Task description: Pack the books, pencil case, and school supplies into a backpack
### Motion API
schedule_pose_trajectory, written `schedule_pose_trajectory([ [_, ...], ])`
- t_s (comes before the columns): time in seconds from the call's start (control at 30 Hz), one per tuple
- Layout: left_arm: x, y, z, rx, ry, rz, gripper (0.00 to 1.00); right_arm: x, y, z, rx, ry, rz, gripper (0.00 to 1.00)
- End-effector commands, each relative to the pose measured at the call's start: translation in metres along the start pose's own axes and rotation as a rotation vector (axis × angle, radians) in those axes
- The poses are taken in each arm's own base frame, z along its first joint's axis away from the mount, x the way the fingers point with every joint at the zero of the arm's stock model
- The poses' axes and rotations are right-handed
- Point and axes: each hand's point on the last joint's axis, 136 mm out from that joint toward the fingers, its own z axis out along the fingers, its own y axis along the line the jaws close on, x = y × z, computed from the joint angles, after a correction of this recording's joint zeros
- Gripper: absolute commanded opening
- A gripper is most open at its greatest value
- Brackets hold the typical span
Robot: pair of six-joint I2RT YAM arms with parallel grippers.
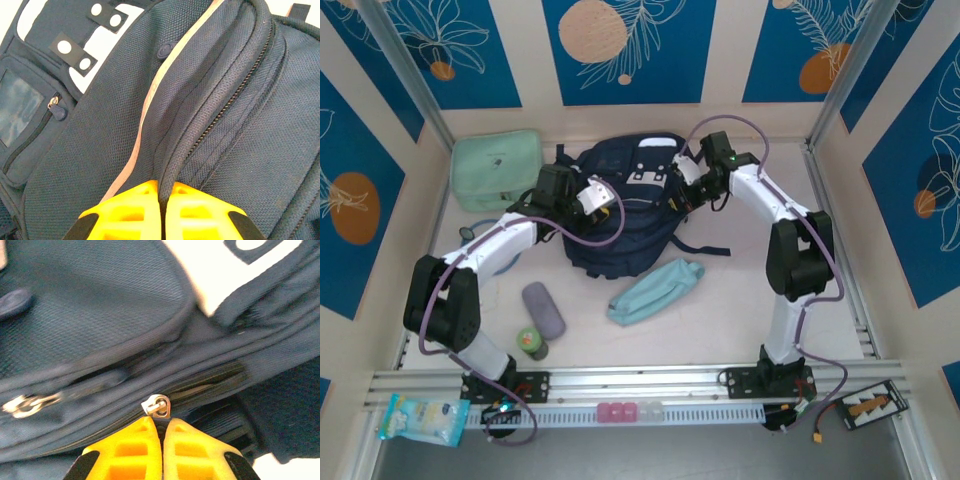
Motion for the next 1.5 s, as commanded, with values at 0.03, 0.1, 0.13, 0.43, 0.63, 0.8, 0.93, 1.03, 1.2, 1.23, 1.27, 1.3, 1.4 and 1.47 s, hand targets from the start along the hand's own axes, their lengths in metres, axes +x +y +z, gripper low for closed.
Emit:
schedule_pose_trajectory([
  [0.03, -0.023, 0.019, 0.001, -0.054, -0.080, -0.049, 0.07, 0.012, 0.054, -0.009, -0.114, -0.010, -0.014, 0.07],
  [0.1, -0.025, 0.022, 0.003, -0.059, -0.082, -0.064, 0.07, 0.018, 0.067, -0.012, -0.135, -0.018, -0.011, 0.07],
  [0.13, -0.025, 0.022, 0.005, -0.059, -0.081, -0.070, 0.07, 0.022, 0.075, -0.013, -0.150, -0.021, -0.014, 0.08],
  [0.43, -0.029, 0.020, 0.003, -0.055, -0.115, -0.054, 0.07, 0.022, 0.059, -0.024, -0.263, -0.116, 0.254, 0.26],
  [0.63, -0.036, 0.013, -0.003, -0.027, -0.150, -0.042, 0.08, 0.026, 0.052, -0.012, -0.251, -0.102, 0.277, 0.41],
  [0.8, -0.036, 0.012, -0.003, -0.023, -0.150, -0.043, 0.08, 0.026, 0.063, -0.004, -0.257, -0.083, 0.218, 0.44],
  [0.93, -0.037, 0.013, -0.004, -0.025, -0.150, -0.050, 0.08, 0.032, 0.064, 0.008, -0.215, -0.041, 0.183, 0.44],
  [1.03, -0.038, 0.016, -0.003, -0.029, -0.150, -0.067, 0.08, 0.040, 0.060, 0.016, -0.149, -0.013, 0.161, 0.38],
  [1.2, -0.037, 0.019, 0.004, -0.013, -0.120, -0.104, 0.07, 0.044, 0.060, 0.015, -0.100, -0.016, 0.131, 0.18],
  [1.23, -0.036, 0.019, 0.006, -0.010, -0.114, -0.113, 0.07, 0.043, 0.063, 0.013, -0.097, -0.023, 0.124, 0.16],
  [1.27, -0.037, 0.021, 0.007, -0.010, -0.113, -0.125, 0.06, 0.041, 0.064, 0.012, -0.088, -0.032, 0.117, 0.13],
  [1.3, -0.037, 0.021, 0.008, -0.008, -0.111, -0.135, 0.06, 0.040, 0.067, 0.009, -0.079, -0.041, 0.113, 0.12],
  [1.4, -0.041, 0.020, 0.012, 0.014, -0.120, -0.183, 0.05, 0.037, 0.090, 0.007, -0.069, -0.061, 0.062, 0.10],
  [1.47, -0.043, 0.014, 0.017, 0.035, -0.119, -0.186, 0.05, 0.037, 0.110, 0.009, -0.077, -0.067, 0.027, 0.10],
])
